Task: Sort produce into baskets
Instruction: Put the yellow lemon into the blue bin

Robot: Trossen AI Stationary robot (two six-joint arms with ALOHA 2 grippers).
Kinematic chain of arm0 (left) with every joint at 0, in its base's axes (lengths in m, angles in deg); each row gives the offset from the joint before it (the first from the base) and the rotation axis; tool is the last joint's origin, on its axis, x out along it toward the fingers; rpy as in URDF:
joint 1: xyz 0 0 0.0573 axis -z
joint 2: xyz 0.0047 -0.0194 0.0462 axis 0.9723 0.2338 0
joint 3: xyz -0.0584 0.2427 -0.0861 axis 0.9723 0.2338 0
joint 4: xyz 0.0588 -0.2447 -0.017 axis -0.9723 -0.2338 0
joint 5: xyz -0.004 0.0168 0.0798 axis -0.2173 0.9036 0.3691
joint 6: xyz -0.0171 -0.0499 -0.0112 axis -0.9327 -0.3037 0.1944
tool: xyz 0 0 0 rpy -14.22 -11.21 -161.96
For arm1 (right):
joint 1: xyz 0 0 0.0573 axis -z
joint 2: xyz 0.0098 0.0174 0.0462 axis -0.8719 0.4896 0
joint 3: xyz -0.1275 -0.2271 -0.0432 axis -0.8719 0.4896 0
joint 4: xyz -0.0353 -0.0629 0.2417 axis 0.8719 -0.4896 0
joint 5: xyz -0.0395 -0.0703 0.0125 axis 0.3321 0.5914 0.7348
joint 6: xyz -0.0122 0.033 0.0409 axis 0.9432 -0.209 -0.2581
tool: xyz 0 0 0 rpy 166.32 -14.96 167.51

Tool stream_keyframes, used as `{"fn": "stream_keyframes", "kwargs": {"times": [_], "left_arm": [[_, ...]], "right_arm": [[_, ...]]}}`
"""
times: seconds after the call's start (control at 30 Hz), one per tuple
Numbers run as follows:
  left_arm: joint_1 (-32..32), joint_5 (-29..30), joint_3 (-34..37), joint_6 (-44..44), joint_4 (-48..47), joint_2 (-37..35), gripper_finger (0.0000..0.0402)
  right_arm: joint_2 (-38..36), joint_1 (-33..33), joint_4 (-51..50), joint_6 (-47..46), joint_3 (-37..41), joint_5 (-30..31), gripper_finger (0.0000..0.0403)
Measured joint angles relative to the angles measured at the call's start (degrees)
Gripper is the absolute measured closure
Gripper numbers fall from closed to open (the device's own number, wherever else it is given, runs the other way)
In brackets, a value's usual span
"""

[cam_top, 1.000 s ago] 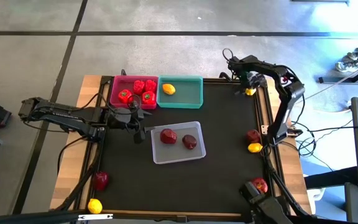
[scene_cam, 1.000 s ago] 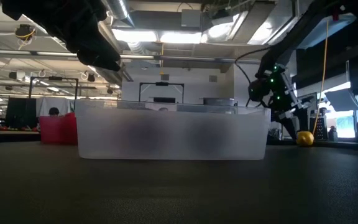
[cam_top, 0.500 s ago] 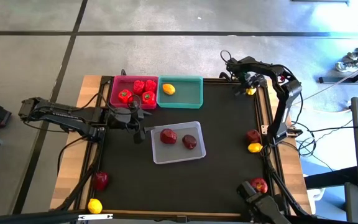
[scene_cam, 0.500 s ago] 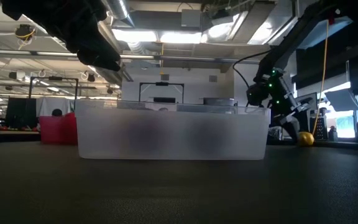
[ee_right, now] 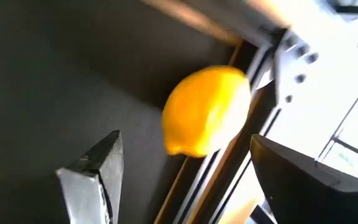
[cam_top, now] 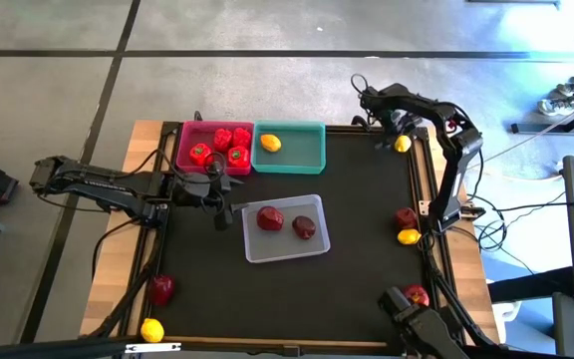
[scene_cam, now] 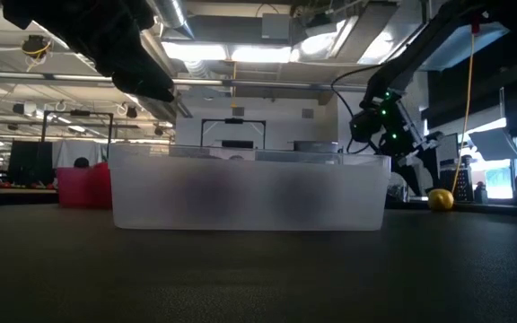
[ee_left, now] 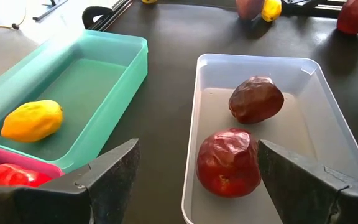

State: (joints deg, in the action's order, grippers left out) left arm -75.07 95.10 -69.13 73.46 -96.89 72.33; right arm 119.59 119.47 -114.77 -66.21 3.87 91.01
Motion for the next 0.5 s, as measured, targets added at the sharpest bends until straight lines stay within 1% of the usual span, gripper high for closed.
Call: {"fn": "stream_keyframes", "kwargs": {"times": [0.17,0.37,0.5], "left_arm": [[0.0,0.0,0.0,-0.1,0.0,0.0,0.0084],[0.0,0.0,0.0,-0.4,0.0,0.0,0.0084],[0.0,0.0,0.0,-1.2,0.3,0.0,0.0084]], "right_arm": [[1.4,0.7,0.8,0.3,-0.6,0.6,0.0125],[6.3,0.6,1.3,0.2,-0.6,5.0,0.0126],[7.9,0.5,1.1,0.3,-0.6,6.1,0.0141]]}}
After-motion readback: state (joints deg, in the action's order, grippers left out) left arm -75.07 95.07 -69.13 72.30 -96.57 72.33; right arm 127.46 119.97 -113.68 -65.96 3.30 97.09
